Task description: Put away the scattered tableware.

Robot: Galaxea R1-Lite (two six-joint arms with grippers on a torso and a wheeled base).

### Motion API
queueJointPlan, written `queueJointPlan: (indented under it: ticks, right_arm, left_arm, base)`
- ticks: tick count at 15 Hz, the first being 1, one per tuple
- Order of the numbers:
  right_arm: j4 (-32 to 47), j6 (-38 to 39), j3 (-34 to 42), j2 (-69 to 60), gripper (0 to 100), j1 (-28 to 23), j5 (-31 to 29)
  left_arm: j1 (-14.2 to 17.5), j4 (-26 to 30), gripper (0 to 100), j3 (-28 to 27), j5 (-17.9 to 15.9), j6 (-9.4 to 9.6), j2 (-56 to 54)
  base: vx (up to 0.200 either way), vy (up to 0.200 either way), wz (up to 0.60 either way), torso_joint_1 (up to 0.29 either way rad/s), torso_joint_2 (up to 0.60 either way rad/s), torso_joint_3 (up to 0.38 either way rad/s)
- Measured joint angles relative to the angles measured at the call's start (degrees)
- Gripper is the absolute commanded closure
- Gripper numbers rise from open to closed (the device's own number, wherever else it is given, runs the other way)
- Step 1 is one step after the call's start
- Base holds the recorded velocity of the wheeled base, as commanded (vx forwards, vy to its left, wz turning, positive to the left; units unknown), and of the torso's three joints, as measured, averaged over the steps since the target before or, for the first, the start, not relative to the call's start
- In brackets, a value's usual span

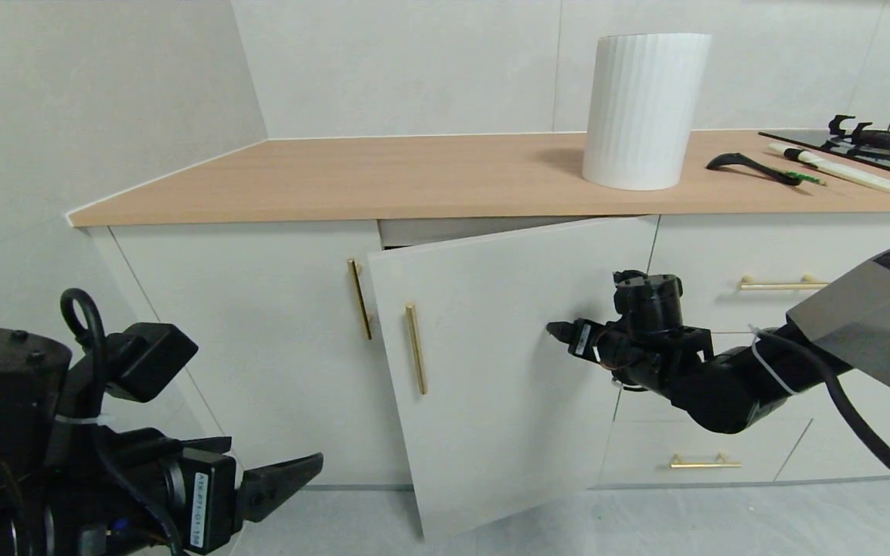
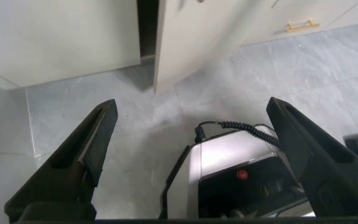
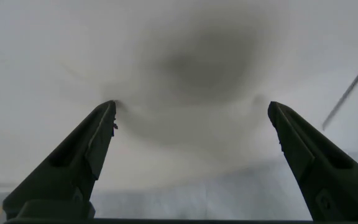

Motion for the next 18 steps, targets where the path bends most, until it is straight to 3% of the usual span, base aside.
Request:
queueJointPlan:
  ticks: [5, 18]
  right_arm:
    - [-0.40, 1.12, -1.01, 0.77, 0, 0.02, -1.97]
    - [-0.18, 2.11, -11.13, 7.68, 0, -1.07, -14.40]
  left_arm:
    - [0.00, 0.01, 0, 0.11, 0.02, -0.05, 0.07]
    - [0.00, 0.01, 0, 0.11, 0.09, -0.07, 0.24]
  base:
    - [0.000, 0.000, 0.00, 0.000, 0.00, 0.000]
    - [0.000, 0.000, 0.00, 0.000, 0.00, 0.000]
